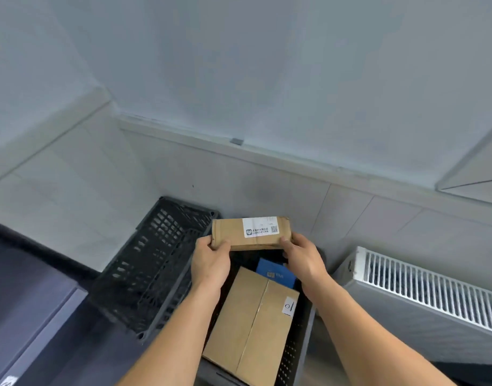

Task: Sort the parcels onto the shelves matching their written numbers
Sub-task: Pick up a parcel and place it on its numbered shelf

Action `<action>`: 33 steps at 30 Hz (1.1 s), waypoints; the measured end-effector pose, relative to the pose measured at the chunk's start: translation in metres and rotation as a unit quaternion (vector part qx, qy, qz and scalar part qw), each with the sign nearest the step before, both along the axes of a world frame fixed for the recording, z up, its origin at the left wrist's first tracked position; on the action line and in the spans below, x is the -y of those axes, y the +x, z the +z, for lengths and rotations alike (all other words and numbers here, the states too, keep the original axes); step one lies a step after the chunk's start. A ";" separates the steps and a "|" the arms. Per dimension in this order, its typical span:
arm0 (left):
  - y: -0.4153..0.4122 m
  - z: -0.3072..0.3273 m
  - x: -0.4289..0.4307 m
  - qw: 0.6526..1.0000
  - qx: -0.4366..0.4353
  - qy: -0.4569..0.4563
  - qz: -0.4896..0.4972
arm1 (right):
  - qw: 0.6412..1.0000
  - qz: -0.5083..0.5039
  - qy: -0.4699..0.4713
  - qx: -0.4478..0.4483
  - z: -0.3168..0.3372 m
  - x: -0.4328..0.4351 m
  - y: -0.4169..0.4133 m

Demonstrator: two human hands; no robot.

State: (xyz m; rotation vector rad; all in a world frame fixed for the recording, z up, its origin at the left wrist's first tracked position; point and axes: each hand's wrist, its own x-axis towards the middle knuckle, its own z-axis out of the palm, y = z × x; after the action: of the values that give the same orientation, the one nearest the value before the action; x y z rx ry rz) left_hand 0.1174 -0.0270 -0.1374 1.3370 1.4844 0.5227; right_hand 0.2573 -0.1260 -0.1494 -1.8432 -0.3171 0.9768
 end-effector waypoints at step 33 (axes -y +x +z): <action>-0.324 0.104 0.067 0.921 0.282 0.072 0.259 | 0.970 0.123 0.208 -0.019 0.132 0.013 -0.282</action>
State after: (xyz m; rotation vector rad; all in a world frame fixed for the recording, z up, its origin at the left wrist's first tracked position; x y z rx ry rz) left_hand -0.2069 -0.0942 -0.0334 0.7751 1.3065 1.2644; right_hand -0.0242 -0.1395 -0.0178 -1.4214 -0.6868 1.0221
